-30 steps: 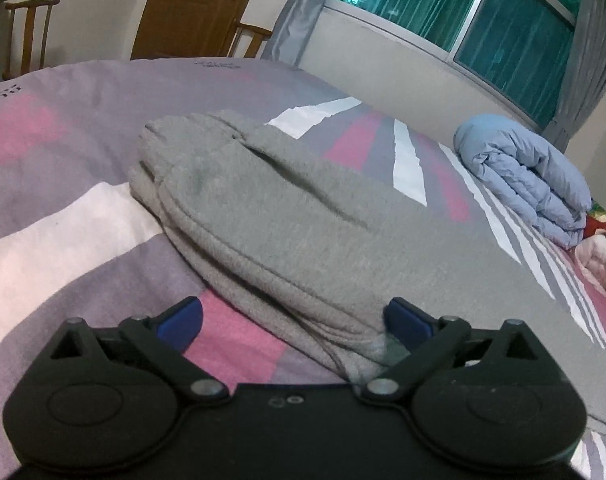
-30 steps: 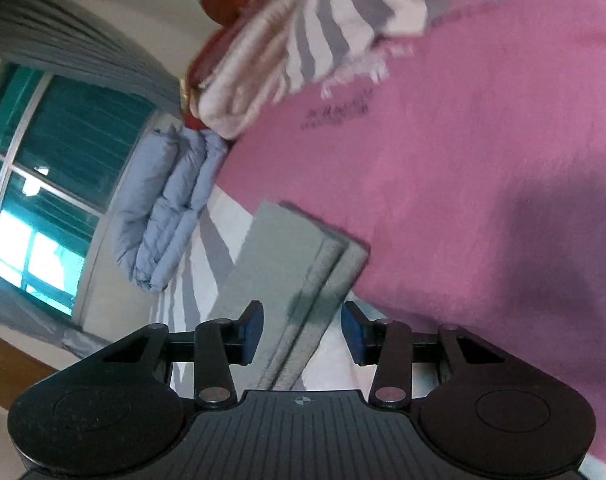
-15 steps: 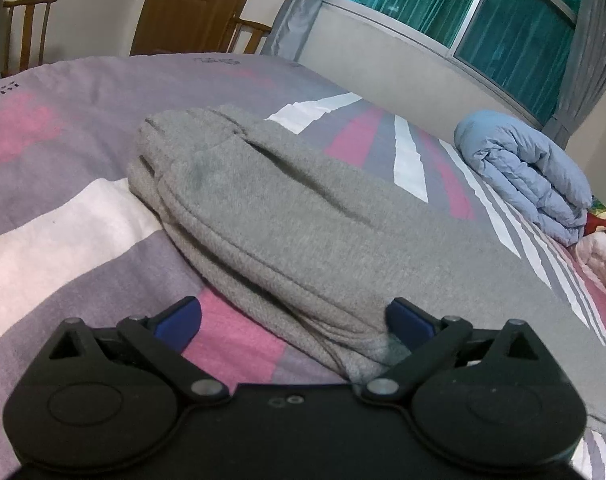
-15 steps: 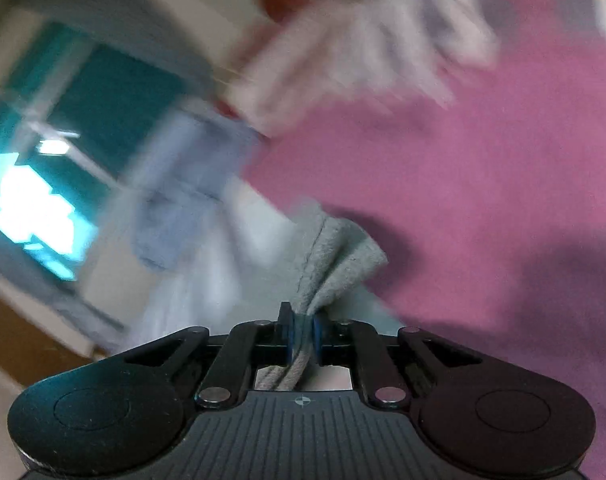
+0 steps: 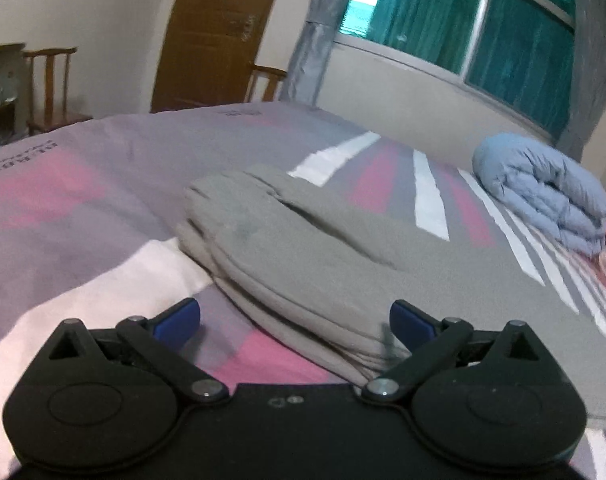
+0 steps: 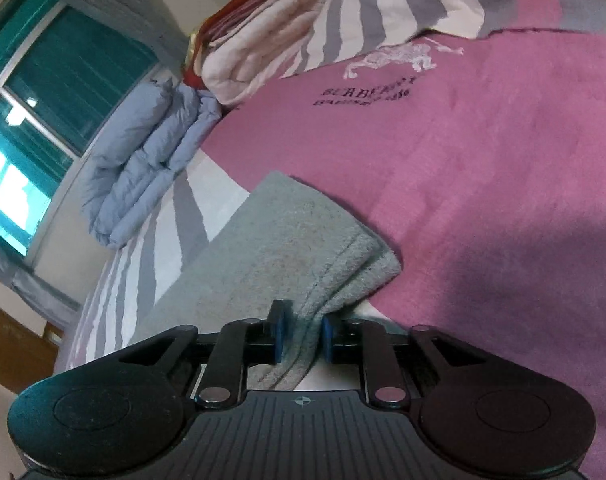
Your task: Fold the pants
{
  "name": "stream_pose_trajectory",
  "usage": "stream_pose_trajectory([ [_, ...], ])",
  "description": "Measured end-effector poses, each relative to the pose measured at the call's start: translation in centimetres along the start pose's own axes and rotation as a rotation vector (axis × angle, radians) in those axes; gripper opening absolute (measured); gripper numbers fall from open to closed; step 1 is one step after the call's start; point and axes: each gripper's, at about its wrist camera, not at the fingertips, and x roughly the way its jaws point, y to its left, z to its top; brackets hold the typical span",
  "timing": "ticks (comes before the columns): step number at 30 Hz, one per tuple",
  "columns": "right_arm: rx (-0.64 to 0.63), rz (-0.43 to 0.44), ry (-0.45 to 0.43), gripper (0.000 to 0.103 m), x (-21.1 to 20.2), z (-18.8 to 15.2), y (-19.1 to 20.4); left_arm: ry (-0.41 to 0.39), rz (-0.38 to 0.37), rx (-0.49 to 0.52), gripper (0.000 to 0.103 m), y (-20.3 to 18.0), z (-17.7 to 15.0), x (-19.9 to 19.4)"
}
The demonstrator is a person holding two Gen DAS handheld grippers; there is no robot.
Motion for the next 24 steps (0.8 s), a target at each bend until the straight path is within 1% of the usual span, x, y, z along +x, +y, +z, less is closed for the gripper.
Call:
stream_pose_trajectory([
  [1, 0.004, -0.005, 0.002, 0.018, 0.6, 0.2, 0.4, 0.001, -0.003, -0.022, 0.096, 0.5, 0.1, -0.1],
  [3, -0.020, -0.032, 0.004, 0.010, 0.5, 0.3, 1.4, 0.011, -0.004, -0.052, 0.096, 1.3, 0.4, 0.0],
  [4, -0.057, -0.029, -0.013, 0.010, 0.2, 0.3, 2.4, 0.009, 0.002, -0.065, 0.096, 1.6, 0.4, -0.1],
  [6, -0.125, -0.015, -0.067, 0.010, -1.1, 0.0, 4.9, 0.009, -0.010, -0.103, 0.096, 2.6, 0.5, -0.1],
  [10, -0.256, 0.064, -0.123, 0.010, -2.9, -1.5, 11.2, 0.013, -0.015, -0.119, 0.096, 4.3, 1.3, 0.2],
  [13, -0.365, 0.153, -0.146, 0.010, -3.6, -3.9, 17.2, -0.001, -0.017, -0.137, 0.096, 5.8, 2.0, -0.2],
  [16, -0.472, 0.260, -0.136, 0.010, -3.6, -7.8, 23.7, -0.006, -0.017, -0.160, 0.096, 7.6, 2.4, -0.7],
  [19, -0.583, 0.337, -0.087, 0.010, -3.1, -13.6, 29.5, -0.009, 0.005, -0.159, 0.096, 9.4, 2.4, -1.4],
  [20, -0.611, 0.364, -0.060, 0.010, -2.7, -15.7, 30.8, -0.007, 0.012, -0.157, 0.096, 9.9, 2.2, -1.6],
  [22, -0.691, 0.405, 0.014, 0.011, -1.5, -21.0, 33.3, 0.000, 0.026, -0.152, 0.096, 10.9, 1.8, -2.0],
  [23, -0.735, 0.408, 0.058, 0.011, -0.7, -23.9, 34.1, 0.001, 0.028, -0.149, 0.096, 11.2, 1.6, -2.2],
  [24, -0.782, 0.404, 0.123, 0.012, 0.6, -27.0, 34.7, 0.002, 0.027, -0.145, 0.096, 11.5, 1.4, -2.4],
])
